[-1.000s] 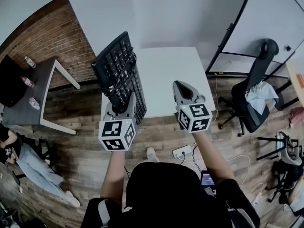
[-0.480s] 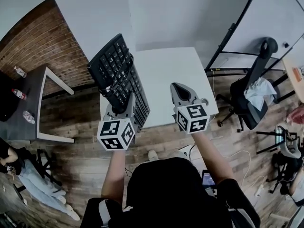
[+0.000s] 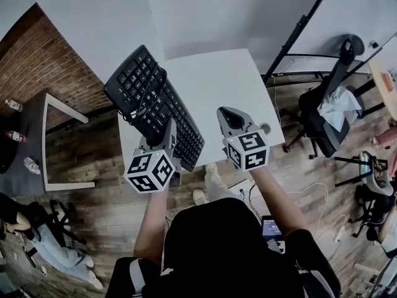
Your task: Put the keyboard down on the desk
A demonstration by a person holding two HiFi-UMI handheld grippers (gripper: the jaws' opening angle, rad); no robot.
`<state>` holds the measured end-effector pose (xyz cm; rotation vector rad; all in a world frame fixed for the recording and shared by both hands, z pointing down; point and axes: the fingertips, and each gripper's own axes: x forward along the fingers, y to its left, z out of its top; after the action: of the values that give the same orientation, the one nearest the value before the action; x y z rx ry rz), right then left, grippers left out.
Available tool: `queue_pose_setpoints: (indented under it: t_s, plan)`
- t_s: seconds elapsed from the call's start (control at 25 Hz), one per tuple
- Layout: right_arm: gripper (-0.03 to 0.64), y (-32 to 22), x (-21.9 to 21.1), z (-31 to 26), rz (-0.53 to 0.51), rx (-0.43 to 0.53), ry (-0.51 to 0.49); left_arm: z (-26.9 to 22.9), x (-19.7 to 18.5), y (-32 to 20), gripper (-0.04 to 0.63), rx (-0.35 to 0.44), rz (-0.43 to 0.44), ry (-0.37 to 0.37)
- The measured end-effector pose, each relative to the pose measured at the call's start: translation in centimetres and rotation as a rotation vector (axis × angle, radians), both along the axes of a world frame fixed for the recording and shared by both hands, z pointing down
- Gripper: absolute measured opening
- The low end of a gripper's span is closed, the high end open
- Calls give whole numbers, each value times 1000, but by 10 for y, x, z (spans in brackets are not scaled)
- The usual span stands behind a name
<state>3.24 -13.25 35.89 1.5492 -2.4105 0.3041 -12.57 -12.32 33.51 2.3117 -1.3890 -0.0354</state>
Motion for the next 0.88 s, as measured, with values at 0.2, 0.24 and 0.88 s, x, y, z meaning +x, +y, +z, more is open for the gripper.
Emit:
queue_pose_setpoints:
  t_s: [0.2,0.24,0.88]
  plan:
    - [43,-31,14,25,-29,-55,11,22,17,-36,84,-61,-19,41]
    - [43,-38,17,30,-37,-64,19,26,21,-45,84,-71,-26,51]
    - [43,-103,38,96,-209,-201,150,99,41,-132,84,-232,-184,352]
